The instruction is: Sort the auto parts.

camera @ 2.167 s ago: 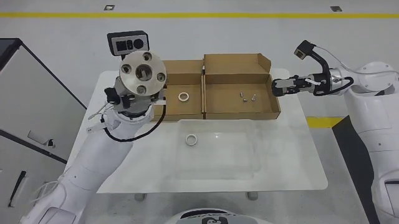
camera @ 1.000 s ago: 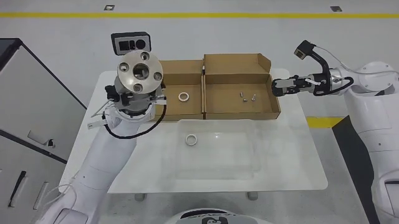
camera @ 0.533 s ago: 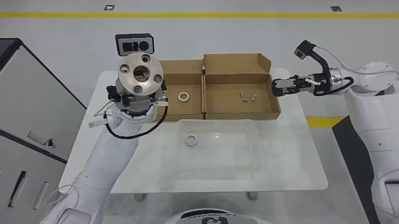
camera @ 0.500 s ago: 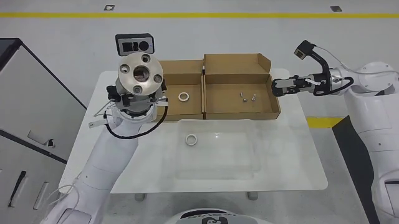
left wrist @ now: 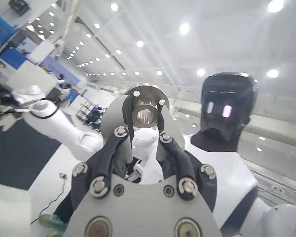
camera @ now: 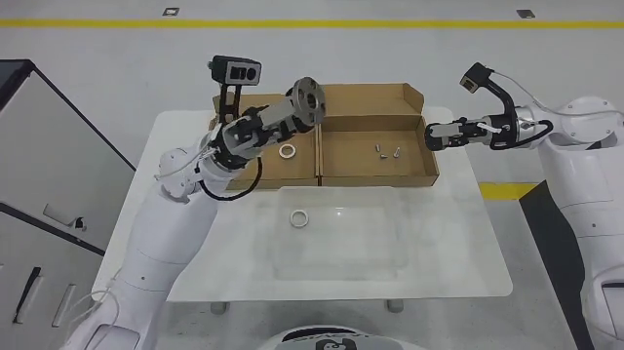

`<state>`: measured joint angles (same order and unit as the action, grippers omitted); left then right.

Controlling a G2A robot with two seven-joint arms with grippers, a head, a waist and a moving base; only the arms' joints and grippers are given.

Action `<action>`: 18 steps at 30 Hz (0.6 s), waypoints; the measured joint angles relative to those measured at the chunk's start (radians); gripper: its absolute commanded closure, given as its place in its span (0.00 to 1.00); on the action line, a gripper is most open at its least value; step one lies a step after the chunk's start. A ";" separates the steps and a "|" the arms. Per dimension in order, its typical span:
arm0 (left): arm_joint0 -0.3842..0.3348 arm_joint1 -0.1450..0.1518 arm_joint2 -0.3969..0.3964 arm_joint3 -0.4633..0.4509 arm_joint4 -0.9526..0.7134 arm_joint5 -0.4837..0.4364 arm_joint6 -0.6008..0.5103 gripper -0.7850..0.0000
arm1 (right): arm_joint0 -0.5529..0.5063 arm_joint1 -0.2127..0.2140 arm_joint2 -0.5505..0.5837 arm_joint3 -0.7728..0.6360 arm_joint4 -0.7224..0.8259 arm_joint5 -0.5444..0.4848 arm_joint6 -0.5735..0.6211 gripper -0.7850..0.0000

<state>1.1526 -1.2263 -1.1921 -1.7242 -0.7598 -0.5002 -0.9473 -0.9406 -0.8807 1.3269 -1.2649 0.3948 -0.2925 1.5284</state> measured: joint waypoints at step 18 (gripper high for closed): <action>-0.066 0.029 -0.028 0.155 0.623 0.200 0.065 1.00 | 0.000 0.000 0.000 0.000 0.000 0.000 0.000 0.00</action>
<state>1.0870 -1.1977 -1.2198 -1.5687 -0.1371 -0.3002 -0.8826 -0.9406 -0.8807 1.3269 -1.2649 0.3948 -0.2925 1.5284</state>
